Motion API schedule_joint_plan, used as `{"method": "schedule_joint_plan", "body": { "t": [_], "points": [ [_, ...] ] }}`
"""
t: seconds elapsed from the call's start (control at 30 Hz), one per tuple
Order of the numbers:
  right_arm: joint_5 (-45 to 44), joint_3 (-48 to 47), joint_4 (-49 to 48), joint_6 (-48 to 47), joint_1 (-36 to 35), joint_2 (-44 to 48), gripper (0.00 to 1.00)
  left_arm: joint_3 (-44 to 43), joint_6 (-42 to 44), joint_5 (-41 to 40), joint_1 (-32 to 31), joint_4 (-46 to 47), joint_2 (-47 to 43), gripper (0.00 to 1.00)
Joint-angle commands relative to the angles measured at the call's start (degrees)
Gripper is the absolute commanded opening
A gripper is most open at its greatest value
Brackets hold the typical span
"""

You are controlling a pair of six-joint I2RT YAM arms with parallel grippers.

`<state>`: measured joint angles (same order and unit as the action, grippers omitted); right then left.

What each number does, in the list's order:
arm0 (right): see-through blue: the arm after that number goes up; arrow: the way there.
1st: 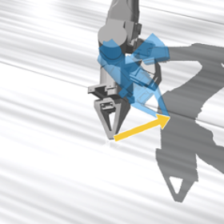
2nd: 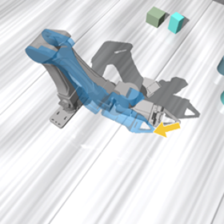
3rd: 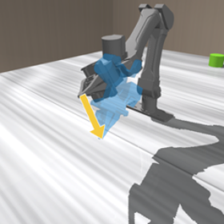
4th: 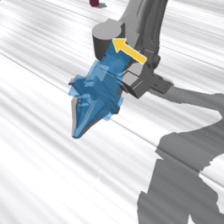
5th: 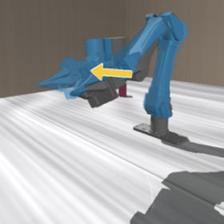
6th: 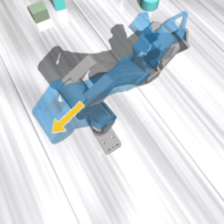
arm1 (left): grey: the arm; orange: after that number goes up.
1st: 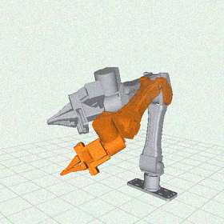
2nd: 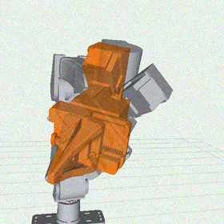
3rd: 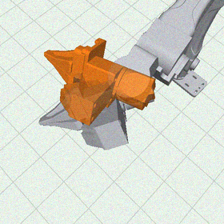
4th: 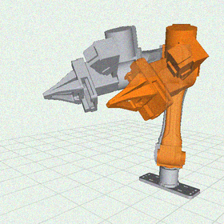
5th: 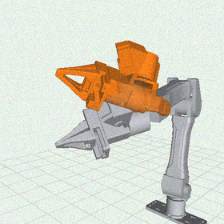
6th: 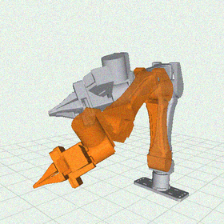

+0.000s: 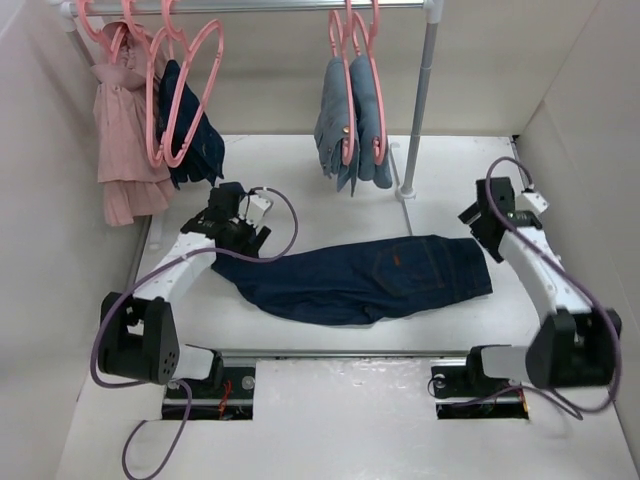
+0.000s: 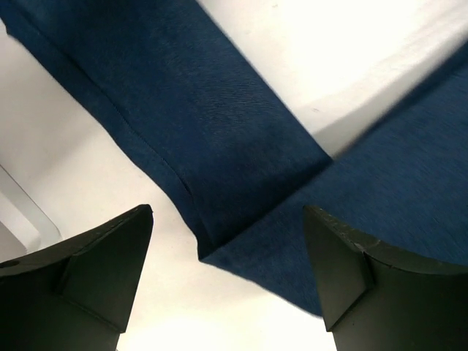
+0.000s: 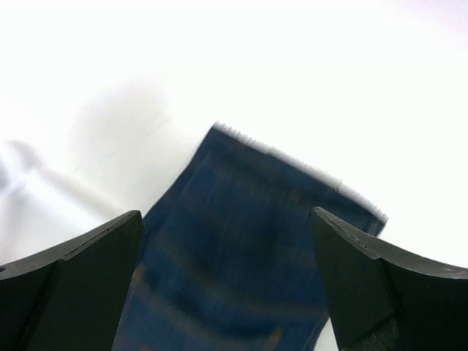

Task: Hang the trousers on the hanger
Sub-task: Flatten out the trousers at the center of the board.

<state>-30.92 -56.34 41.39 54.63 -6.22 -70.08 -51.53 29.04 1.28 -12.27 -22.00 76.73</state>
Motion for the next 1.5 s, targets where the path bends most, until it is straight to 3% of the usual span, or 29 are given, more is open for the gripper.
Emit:
{"method": "schedule_joint_plan", "body": {
  "t": [0.0, 0.17, 0.3, 0.37, 0.47, 0.5, 0.6, 0.77, 0.83, 0.97, 1.07, 1.23, 1.47],
  "points": [
    [12.2, -4.0, -7.5, -17.6, 6.8, -10.1, 1.0, 1.7, -4.2, -5.2, -0.2, 3.4, 2.2, 0.8],
    [14.7, -9.9, -7.5, -20.5, 7.5, -22.4, 1.0, 1.1, -8.5, -7.0, 2.2, 5.7, 5.7, 0.8],
    [18.1, -10.7, -8.1, -20.5, 8.1, -26.3, 1.0, -1.6, -8.7, -3.4, 5.0, -1.8, 6.9, 0.8],
    [19.5, -10.0, -8.8, -20.5, 8.1, -26.9, 0.99, -0.8, -7.3, -2.8, 6.7, -3.4, 3.4, 0.8],
    [21.5, -7.7, -9.4, -21.1, 8.1, -25.6, 0.76, 1.1, -1.9, -0.5, 7.4, -6.4, -1.4, 0.8],
    [21.5, -6.6, -9.9, -21.1, 8.1, -25.6, 0.49, 1.1, 0.1, 2.0, 7.4, -8.9, -2.2, 0.8],
    [22.3, -6.6, -9.9, -22.3, 8.1, -25.6, 0.0, 1.7, 7.1, 5.4, 7.4, -12.2, -4.0, 0.8],
    [20.8, -11.3, -11.2, -28.1, 8.1, -19.2, 0.0, 3.9, 17.3, 6.6, 7.4, -13.1, -6.7, 0.8],
    [20.8, -11.3, -16.7, -33.3, 8.1, -10.8, 0.0, 3.9, 21.9, 7.8, 7.4, -12.5, -9.2, 0.8],
    [27.2, -6.0, -32.5, -41.5, 8.1, 6.5, 0.0, 7.2, 34.6, 9.7, 7.4, -9.7, -11.3, 0.83],
    [36.8, -2.8, -36.8, -46.2, 8.1, 13.5, 0.0, 10.6, 40.6, 9.7, 7.4, -3.2, -9.5, 0.87],
    [45.8, 0.8, -36.8, -47.9, 8.1, 16.6, 0.0, 9.3, 42.6, 14.2, 3.6, 2.2, -3.2, 0.9],
    [47.1, 2.5, -36.3, -47.9, 8.1, 20.0, 0.0, 8.7, 48.2, 18.8, -3.3, 0.7, 1.7, 0.92]
  ]
}}
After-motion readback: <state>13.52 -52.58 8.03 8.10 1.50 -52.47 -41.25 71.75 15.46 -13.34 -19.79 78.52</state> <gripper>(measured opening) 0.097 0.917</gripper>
